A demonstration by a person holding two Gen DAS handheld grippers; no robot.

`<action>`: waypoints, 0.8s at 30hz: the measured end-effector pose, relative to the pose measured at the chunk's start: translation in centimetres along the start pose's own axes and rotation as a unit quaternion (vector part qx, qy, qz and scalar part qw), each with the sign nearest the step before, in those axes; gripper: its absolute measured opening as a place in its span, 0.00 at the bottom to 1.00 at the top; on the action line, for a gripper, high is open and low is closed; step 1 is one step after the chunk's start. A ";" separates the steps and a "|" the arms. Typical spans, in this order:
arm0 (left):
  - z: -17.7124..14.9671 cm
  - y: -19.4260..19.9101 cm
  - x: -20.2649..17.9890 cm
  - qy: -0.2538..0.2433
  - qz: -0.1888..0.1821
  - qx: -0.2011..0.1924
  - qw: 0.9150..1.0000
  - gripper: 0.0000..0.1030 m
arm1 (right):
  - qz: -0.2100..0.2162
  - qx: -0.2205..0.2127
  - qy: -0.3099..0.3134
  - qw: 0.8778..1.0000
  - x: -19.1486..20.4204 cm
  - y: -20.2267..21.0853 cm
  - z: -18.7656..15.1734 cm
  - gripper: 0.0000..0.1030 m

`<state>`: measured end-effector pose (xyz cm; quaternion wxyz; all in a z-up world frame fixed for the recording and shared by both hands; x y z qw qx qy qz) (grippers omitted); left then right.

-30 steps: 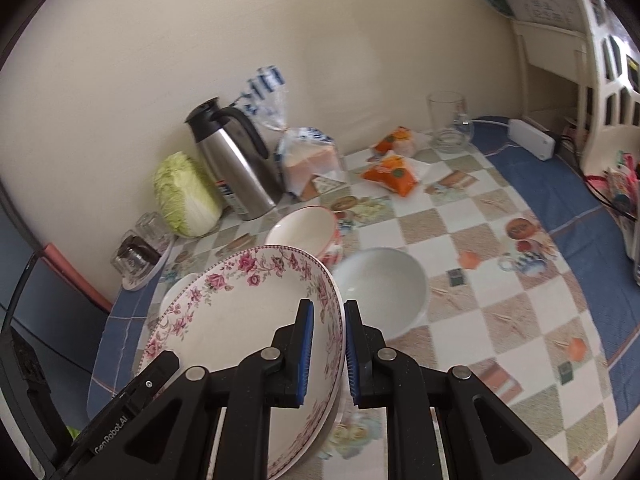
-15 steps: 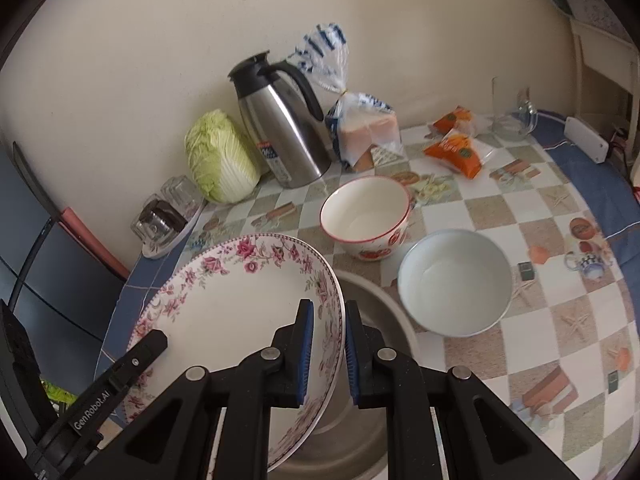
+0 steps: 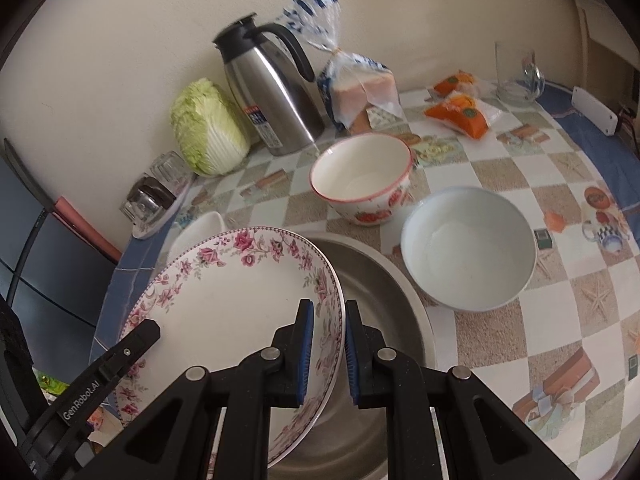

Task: Organize plates and bowls
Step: 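Lower the pink-floral plate into the steel basin with both tools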

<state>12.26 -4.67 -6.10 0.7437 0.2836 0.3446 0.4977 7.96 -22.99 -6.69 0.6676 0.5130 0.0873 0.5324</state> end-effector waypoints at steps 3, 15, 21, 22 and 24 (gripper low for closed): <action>-0.8 -1.3 -0.1 0.003 -0.003 0.027 1.000 0.17 | -0.005 0.011 -0.009 1.000 -0.9 -0.6 -0.3 0.16; -2.1 -3.1 -0.3 -0.009 0.010 0.058 0.998 0.17 | -0.016 0.030 -0.022 0.999 -2.4 -2.1 -1.2 0.16; -2.3 -3.6 -0.2 -0.011 0.011 0.063 0.998 0.17 | -0.018 0.031 -0.023 0.999 -2.5 -2.5 -1.3 0.16; -2.4 -3.6 -0.2 -0.011 0.011 0.063 0.998 0.17 | -0.018 0.030 -0.022 0.999 -2.6 -2.5 -1.2 0.16; -2.4 -3.8 -0.3 -0.013 0.011 0.064 0.998 0.17 | -0.018 0.029 -0.024 0.999 -2.6 -2.6 -1.2 0.16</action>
Point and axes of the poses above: each gripper's, at about its wrist camera, not at the fingertips, and y roughly against the way its jaws point, x to its left, z to its top, the point moved 8 cm from there along -y, roughly the way its jaws point, and after that the axes turned 7 degrees about -y, right-handed, at the moved point
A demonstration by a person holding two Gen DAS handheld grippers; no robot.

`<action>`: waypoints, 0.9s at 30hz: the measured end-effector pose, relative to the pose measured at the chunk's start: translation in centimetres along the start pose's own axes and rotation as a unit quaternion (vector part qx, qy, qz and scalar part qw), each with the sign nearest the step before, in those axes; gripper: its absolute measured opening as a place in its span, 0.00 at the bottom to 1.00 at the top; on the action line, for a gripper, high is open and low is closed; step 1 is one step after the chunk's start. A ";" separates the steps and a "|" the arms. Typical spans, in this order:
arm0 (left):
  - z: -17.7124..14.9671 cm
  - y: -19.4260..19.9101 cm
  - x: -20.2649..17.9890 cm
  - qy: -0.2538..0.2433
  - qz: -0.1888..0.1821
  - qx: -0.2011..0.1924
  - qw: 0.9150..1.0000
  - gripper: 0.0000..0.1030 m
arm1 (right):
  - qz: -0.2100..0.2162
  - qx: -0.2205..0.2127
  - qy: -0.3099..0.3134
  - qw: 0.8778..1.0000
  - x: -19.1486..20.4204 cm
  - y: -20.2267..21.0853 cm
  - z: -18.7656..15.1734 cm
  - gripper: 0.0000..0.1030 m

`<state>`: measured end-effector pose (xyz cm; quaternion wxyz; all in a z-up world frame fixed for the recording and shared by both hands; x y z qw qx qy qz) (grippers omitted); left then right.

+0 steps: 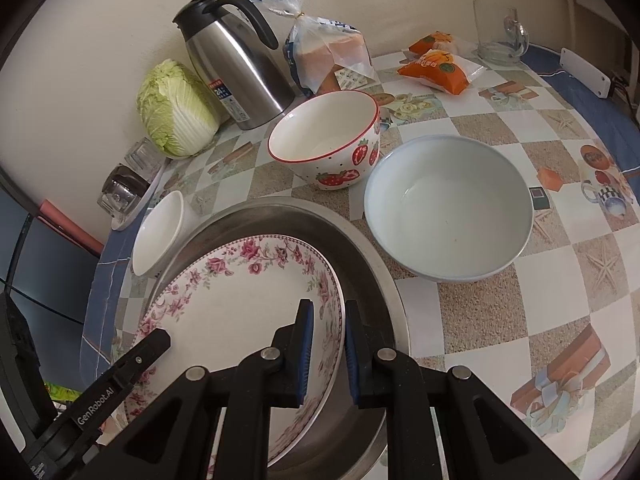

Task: Organize plates and bowls
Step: 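Lower the pink-floral plate into the steel basin with both tools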

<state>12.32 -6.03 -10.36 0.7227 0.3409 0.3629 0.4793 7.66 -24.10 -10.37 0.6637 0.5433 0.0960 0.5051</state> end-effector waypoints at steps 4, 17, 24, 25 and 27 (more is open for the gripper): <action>0.0 -0.2 0.0 0.000 0.001 0.001 1.000 0.17 | -0.002 0.001 0.001 1.000 0.0 -0.2 0.0 0.16; -0.5 -1.0 0.2 0.005 0.006 0.017 1.000 0.17 | -0.013 0.016 0.004 1.000 -0.3 -1.4 -0.6 0.16; -0.9 -1.6 0.3 0.006 0.007 0.032 0.999 0.17 | -0.018 0.022 0.005 1.000 -0.6 -1.9 -0.8 0.16; -1.0 -1.6 0.3 0.006 0.007 0.032 0.999 0.17 | -0.018 0.022 0.005 1.000 -0.6 -1.9 -0.8 0.16; -1.1 -1.7 0.3 0.003 0.009 0.036 0.999 0.17 | -0.020 0.023 0.006 1.000 -0.7 -1.9 -0.9 0.16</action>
Point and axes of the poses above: each gripper's, at about its wrist camera, not at the fingertips, and y roughly against the way its jaws point, x to its left, z to its top, the point moved 8 cm from there along -y, roughly the way its jaws point, and after that the axes turned 7 degrees about -y, right-handed, at the moved point
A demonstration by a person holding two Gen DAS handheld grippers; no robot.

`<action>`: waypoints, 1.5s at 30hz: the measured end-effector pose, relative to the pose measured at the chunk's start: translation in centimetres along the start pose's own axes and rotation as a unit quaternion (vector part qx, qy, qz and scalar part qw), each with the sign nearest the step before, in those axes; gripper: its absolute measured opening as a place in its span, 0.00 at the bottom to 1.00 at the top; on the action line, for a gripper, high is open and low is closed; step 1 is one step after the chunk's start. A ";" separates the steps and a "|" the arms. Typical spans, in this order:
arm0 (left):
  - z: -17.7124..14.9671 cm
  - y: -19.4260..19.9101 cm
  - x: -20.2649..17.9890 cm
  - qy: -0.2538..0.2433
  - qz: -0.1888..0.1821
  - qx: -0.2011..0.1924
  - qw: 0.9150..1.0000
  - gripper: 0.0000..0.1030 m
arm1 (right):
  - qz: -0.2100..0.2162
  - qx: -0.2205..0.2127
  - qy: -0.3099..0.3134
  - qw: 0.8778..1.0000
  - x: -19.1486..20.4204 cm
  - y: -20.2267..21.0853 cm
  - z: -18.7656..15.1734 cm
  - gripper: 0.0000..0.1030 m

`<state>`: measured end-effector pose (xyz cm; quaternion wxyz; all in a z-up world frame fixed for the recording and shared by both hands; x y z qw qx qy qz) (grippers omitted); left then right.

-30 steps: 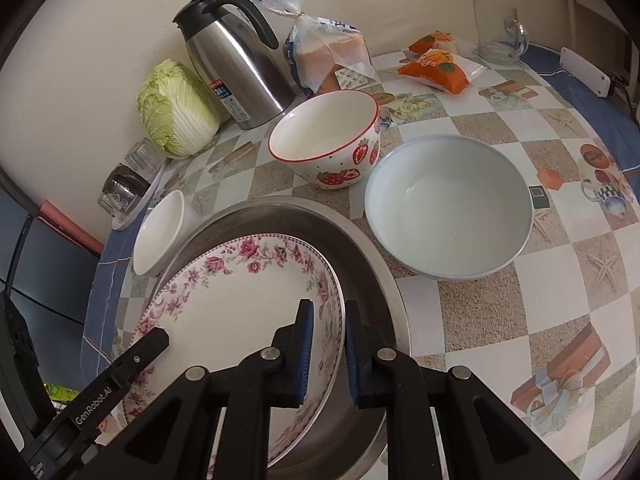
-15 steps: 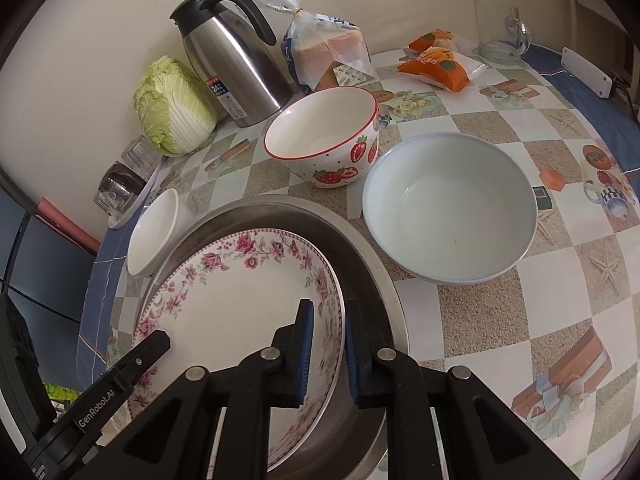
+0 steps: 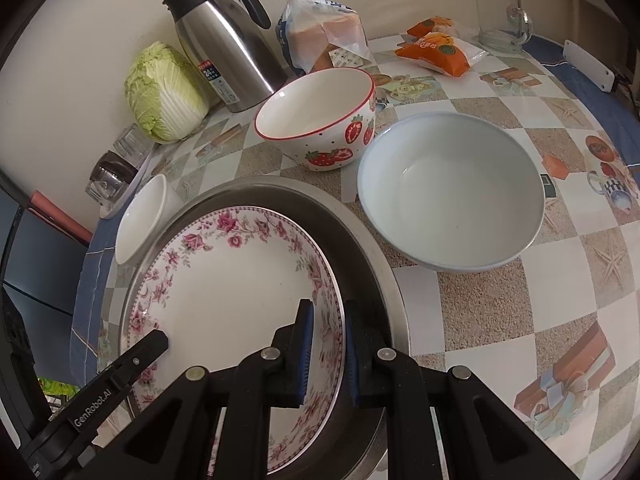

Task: Organize plates and bowls
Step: 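Lower the pink-floral plate into the steel basin with both tools, then open both tools to release the plate rim inside the basin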

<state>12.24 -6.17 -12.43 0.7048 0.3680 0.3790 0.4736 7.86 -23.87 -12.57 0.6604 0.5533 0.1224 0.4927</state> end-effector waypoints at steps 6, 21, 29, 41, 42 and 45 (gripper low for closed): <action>-0.1 -0.1 -0.1 -0.007 0.005 0.004 1.000 0.18 | -0.002 -0.001 0.001 1.000 0.0 0.2 0.0 0.16; -0.1 -0.1 0.1 -0.005 0.010 0.008 1.000 0.20 | -0.006 0.002 0.004 1.000 0.0 0.1 0.0 0.16; -0.1 0.0 0.3 -0.003 0.017 0.007 1.000 0.20 | -0.008 0.000 0.006 1.000 -0.1 0.3 0.1 0.16; 0.1 0.8 0.2 -0.008 0.023 0.000 1.000 0.20 | -0.016 -0.039 0.024 0.999 0.3 2.9 1.1 0.15; 0.2 1.0 0.1 -0.010 0.024 -0.002 1.000 0.21 | -0.016 -0.042 0.025 0.999 0.5 3.1 1.1 0.15; 0.3 1.3 0.0 -0.013 0.026 -0.007 1.000 0.22 | -0.021 -0.051 0.034 0.998 0.7 3.7 1.2 0.16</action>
Point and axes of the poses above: each gripper's, at about its wrist camera, not at the fingertips, and y roughly against the way its jaws point, x to its left, z to its top, the point moved 8 cm from there along -y, roughly the way its jaws point, and after that the axes turned 7 degrees about -y, right-handed, at the moved point
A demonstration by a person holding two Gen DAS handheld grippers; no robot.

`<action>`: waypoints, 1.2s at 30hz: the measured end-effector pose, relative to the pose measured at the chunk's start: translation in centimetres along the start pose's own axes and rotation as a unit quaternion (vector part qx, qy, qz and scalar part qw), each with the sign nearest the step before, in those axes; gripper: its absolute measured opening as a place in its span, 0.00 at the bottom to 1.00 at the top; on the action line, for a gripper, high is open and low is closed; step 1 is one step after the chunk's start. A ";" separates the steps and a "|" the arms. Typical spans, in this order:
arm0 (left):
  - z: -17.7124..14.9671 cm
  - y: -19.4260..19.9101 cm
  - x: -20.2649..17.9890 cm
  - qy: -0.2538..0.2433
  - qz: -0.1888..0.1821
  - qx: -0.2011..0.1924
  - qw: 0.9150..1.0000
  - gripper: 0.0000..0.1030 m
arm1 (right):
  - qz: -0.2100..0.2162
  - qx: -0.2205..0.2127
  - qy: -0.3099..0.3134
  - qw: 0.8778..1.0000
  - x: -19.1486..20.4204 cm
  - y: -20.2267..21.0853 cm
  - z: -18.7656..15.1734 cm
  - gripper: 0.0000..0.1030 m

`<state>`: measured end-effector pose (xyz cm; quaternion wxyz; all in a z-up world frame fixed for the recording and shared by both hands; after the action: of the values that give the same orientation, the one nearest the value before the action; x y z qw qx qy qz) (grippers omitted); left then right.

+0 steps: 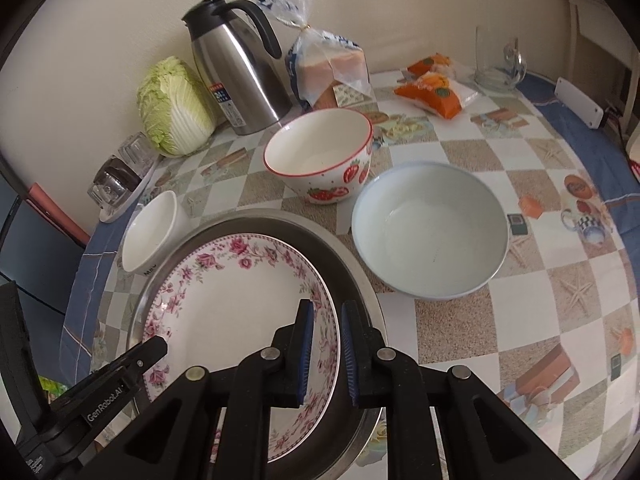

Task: Organize plates and bowls
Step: 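Open both tools to release the plate rim inside the basin, then move both tools up and over to the red-rimmed strawberry bowl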

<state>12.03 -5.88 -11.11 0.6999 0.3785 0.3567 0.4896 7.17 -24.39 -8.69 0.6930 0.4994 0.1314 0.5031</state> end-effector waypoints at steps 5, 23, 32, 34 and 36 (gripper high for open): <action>0.5 0.9 0.2 0.011 0.001 -0.015 1.000 0.42 | 0.001 -0.002 0.023 1.000 0.8 0.4 0.0 0.17; 0.9 2.1 1.0 0.005 0.042 -0.032 0.999 0.78 | -0.022 0.000 0.049 0.999 0.9 0.1 -0.6 0.81; 0.7 2.0 1.7 0.008 0.063 -0.027 0.998 0.87 | -0.028 0.004 0.057 0.998 1.0 0.1 -0.7 0.95; 0.7 2.1 1.7 0.007 0.066 -0.030 0.997 0.88 | -0.031 0.002 0.058 0.998 1.0 0.2 -0.7 0.96; 0.7 2.0 1.8 0.005 0.070 -0.028 0.997 0.88 | -0.032 -0.001 0.060 0.998 1.0 0.4 -0.7 1.00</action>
<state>12.28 -3.82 -9.30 0.6721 0.3805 0.3190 0.5493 6.96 -23.19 -8.40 0.7001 0.4631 0.1886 0.5097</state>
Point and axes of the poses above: each gripper's, at about its wrist camera, not at the fingertips, and y roughly against the way its jaws point, x to its left, z to its top, the point moved 8 cm from there along -y, roughly the way its jaws point, and after that the axes turned 7 degrees about -y, right-handed, at the moved point
